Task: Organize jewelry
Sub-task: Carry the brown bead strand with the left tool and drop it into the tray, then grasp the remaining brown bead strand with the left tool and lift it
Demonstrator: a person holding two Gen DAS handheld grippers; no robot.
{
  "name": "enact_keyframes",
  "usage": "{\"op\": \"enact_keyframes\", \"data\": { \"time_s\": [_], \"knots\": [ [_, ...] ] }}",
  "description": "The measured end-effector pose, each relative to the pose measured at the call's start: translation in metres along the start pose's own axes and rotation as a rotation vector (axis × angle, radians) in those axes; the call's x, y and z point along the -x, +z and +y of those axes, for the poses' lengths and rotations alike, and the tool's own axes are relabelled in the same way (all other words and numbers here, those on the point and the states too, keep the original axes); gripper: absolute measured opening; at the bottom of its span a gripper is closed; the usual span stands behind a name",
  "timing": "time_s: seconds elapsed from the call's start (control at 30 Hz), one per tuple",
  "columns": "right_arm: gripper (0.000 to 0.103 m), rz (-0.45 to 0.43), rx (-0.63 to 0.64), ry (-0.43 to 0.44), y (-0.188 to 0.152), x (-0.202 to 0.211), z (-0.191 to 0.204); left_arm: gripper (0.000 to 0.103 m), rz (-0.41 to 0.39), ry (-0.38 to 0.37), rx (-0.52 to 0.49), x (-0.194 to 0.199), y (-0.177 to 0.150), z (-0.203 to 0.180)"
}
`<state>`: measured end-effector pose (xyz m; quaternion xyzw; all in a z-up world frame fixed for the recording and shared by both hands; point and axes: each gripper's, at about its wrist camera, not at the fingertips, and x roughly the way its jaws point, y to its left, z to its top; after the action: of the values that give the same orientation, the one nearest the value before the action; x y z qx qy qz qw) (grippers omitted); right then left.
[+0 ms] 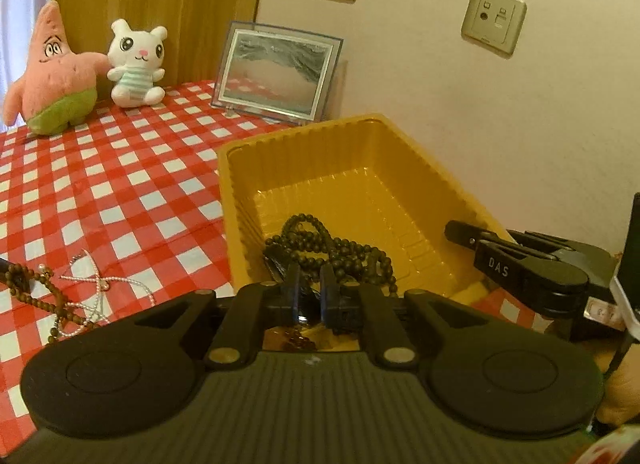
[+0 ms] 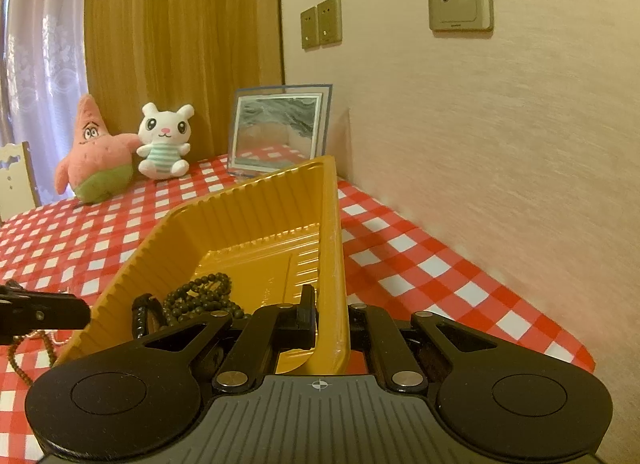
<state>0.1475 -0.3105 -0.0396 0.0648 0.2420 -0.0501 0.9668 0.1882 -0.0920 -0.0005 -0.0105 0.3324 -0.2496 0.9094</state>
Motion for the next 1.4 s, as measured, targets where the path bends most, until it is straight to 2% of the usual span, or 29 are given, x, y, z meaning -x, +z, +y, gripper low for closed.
{"op": "enact_keyframes", "data": {
  "time_s": [0.2,0.6,0.83,1.17,1.4],
  "knots": [
    [0.005,-0.014,0.005,-0.037,0.000,0.002,-0.004,0.010,-0.009,0.070,0.034,0.018,-0.006,0.019],
    [0.005,-0.015,0.003,-0.066,-0.003,0.008,-0.007,0.011,0.060,0.261,0.134,0.048,-0.051,0.082],
    [0.005,-0.026,0.006,-0.088,-0.004,0.008,-0.008,0.013,0.066,0.353,0.124,0.048,-0.060,0.108],
    [0.005,-0.026,-0.005,-0.128,-0.003,0.003,-0.017,0.017,0.110,0.411,0.107,0.020,-0.058,0.143],
    [0.006,-0.025,-0.005,-0.128,-0.002,0.002,-0.018,0.017,0.131,0.406,0.118,0.002,-0.056,0.154]
  ]
}}
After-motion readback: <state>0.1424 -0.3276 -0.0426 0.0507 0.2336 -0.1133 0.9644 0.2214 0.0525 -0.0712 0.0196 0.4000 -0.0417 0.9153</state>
